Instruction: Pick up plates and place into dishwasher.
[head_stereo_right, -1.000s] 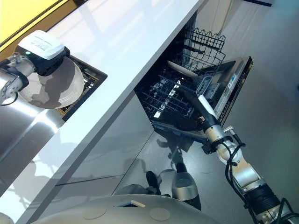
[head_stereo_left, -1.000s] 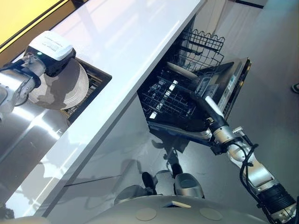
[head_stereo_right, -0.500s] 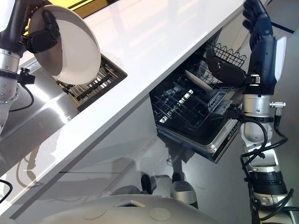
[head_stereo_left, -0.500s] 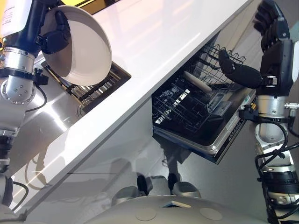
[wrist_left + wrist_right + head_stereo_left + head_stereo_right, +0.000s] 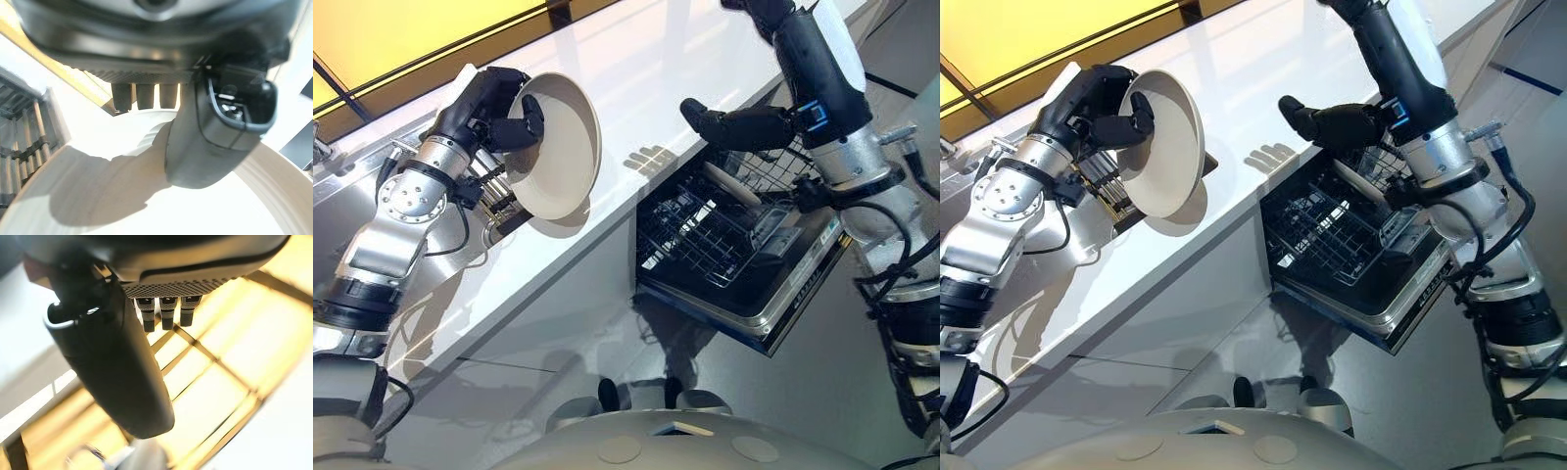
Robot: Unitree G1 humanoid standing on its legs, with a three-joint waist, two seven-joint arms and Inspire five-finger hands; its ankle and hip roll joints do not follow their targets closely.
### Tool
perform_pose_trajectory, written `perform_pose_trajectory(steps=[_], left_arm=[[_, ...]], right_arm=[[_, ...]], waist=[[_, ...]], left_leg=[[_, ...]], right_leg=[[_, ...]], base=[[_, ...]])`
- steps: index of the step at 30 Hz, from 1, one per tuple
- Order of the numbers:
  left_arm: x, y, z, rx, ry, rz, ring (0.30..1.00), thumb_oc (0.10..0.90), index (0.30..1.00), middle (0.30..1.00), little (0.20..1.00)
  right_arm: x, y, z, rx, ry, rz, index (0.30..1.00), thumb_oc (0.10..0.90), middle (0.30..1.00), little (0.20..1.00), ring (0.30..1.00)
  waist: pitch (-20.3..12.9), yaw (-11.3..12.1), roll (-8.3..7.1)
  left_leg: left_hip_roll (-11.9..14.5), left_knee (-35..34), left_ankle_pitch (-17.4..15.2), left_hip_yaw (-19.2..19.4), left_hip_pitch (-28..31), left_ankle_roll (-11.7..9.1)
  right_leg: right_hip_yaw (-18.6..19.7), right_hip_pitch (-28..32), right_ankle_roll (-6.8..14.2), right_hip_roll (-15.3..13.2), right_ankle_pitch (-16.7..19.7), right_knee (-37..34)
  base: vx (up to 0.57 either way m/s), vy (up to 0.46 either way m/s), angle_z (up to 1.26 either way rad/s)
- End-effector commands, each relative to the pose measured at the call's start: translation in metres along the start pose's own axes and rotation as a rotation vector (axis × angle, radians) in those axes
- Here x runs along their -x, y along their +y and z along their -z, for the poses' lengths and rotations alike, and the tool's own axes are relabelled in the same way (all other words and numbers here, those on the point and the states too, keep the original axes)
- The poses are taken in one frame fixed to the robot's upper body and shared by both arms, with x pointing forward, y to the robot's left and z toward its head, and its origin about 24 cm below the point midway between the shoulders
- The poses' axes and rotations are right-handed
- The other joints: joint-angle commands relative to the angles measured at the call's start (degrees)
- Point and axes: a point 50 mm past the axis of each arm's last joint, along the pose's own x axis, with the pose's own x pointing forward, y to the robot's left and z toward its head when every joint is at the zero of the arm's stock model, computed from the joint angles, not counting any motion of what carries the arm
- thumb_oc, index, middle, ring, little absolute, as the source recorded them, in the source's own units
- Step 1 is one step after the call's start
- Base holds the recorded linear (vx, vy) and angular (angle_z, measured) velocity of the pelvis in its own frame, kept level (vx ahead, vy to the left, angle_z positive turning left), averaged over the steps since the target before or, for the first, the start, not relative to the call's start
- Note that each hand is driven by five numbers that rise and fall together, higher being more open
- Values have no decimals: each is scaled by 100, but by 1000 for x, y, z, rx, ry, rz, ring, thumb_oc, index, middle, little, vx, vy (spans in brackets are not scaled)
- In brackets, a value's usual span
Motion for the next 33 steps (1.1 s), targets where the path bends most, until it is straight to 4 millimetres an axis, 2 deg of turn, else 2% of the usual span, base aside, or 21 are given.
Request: perform_pose_trajectory(steps=[1,4,8,11,15,17,19,25,33], left_arm=[[-17,64,-80,-230,-472,-474,300,100,300,300,200],[-10,68,-90,-347,-575,-677,300,100,300,300,200],[-5,71,-95,-424,-613,-779,300,100,300,300,200],[-3,70,-88,-477,-586,-795,300,100,300,300,200],[-1,72,-78,-541,-559,-839,300,100,300,300,200],[-1,74,-71,-562,-551,-888,300,100,300,300,200],[0,72,-66,-548,-542,-909,300,100,300,300,200],[2,63,-56,-539,-526,-918,300,100,300,300,200],[-2,47,-57,-501,-551,-918,300,100,300,300,200]], right_arm=[[-10,3,-17,-266,-137,14,900,800,900,900,900],[-11,15,-16,-338,-158,37,900,800,900,900,900],[-12,21,-14,-357,-135,48,900,800,900,900,900],[-11,26,-9,-427,-81,16,900,800,900,900,900],[-9,32,-2,-632,-47,-17,900,800,900,900,900],[-10,38,-2,-804,-69,-15,900,800,900,900,900],[-10,43,-1,-863,-70,-18,900,800,900,900,900],[-8,52,1,-878,-47,-39,900,800,900,900,900],[-15,76,1,-945,8,-166,900,800,900,900,900]], waist=[[-687,155,-55],[-735,186,-77],[-792,197,-92],[-820,183,-97],[-839,164,-98],[-852,157,-100],[-861,160,-101],[-901,150,-117],[-913,170,-158]], left_leg=[[-6,174,-491,-96,10,-188],[4,148,-480,-66,6,-203],[20,120,-476,-33,24,-223],[23,105,-472,4,40,-223],[27,109,-470,51,52,-219],[29,103,-466,81,62,-225],[28,95,-461,84,68,-227],[14,69,-435,73,64,-218],[17,57,-411,54,57,-225]], right_leg=[[-223,-266,172,151,-190,424],[-301,-265,173,118,-182,403],[-350,-255,180,94,-167,382],[-343,-253,181,91,-146,362],[-340,-251,180,88,-125,355],[-358,-239,179,79,-104,333],[-370,-235,186,71,-88,321],[-346,-240,196,65,-34,260],[-337,-222,188,64,0,214]], base=[[4,-18,3],[12,-14,5],[17,-4,3],[0,0,0],[3,5,-2],[3,7,-6],[3,1,-4],[3,0,-4],[4,-3,-3]])
